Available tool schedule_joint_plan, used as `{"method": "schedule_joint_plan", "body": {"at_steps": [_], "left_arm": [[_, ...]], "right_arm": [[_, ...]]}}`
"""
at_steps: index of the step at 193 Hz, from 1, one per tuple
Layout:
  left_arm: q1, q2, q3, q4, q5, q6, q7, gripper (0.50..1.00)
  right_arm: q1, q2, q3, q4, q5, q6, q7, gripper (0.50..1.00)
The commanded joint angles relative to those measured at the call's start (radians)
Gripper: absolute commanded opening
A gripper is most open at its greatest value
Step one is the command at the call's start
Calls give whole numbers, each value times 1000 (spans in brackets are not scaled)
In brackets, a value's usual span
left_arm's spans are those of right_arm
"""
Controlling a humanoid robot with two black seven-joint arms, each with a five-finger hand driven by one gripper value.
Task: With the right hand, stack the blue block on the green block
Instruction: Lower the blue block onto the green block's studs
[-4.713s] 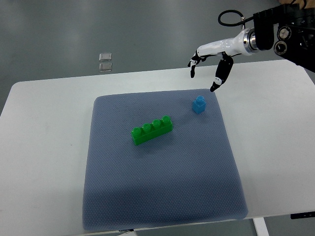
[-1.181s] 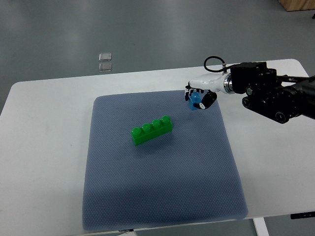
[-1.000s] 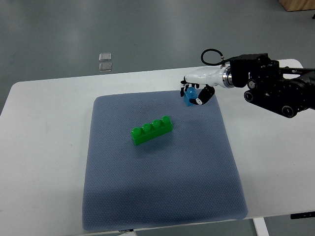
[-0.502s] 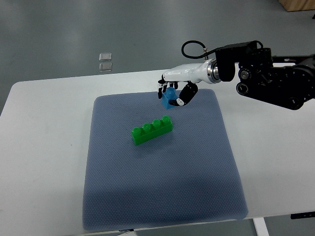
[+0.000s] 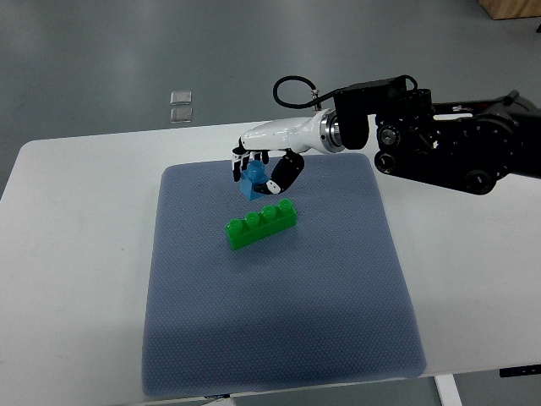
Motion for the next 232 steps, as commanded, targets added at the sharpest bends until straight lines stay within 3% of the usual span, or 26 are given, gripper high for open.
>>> {"method": "schedule_joint_plan", "body": {"at_steps": [1, 64, 232], "left_arm": [[0, 0, 0, -4, 0, 0, 0, 1000], [0, 0, 0, -15, 0, 0, 0, 1000], [0, 0, -2, -17, 0, 0, 0, 1000]], "right_arm": [[-16, 9, -1, 0, 0, -7, -35, 615], [-36, 29, -3, -12, -1, -40, -74, 615], [-110, 49, -21, -51, -24, -88, -63, 613]]}}
